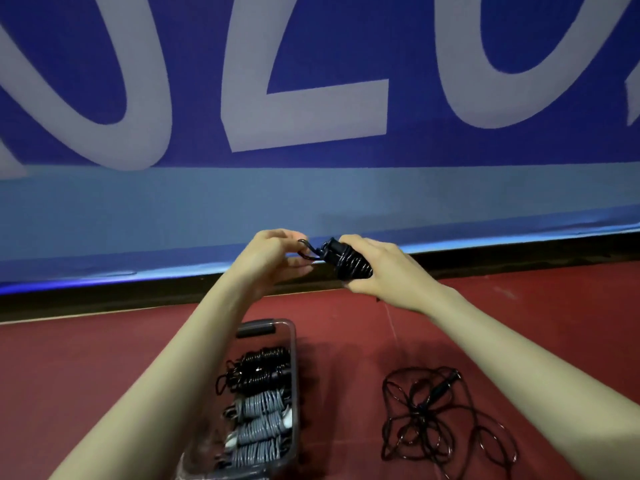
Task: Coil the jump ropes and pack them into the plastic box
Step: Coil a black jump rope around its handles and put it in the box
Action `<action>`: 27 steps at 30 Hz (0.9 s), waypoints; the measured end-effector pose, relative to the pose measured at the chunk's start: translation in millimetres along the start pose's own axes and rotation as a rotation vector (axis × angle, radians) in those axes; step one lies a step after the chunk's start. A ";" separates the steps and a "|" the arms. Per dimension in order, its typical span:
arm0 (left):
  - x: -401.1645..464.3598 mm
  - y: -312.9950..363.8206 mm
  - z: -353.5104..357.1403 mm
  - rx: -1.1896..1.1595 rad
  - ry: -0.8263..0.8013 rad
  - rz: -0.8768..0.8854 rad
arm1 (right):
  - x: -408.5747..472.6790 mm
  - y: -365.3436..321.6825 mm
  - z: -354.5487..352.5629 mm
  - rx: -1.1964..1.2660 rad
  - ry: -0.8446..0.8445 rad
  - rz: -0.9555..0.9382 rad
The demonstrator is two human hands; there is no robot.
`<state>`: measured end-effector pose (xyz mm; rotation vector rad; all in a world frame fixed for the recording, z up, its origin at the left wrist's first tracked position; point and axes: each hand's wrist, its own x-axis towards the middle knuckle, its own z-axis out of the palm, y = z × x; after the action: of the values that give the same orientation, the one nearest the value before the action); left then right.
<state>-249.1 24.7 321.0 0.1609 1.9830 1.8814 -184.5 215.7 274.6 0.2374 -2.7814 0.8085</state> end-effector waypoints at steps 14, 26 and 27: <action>-22.9 -129.7 -137.6 0.608 -0.170 -0.016 | 23.0 -53.7 155.4 0.093 -0.670 0.011; -29.6 -220.2 -170.8 1.187 -0.143 -0.051 | 6.0 -25.0 219.2 -0.294 -0.659 -0.146; -29.6 -224.1 -163.4 1.346 -0.204 -0.021 | 3.5 -21.3 222.8 -0.303 -0.646 -0.149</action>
<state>-239.2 -157.6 110.1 0.6345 2.6701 0.2086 -222.9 76.4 103.7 0.7523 -3.3643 0.2911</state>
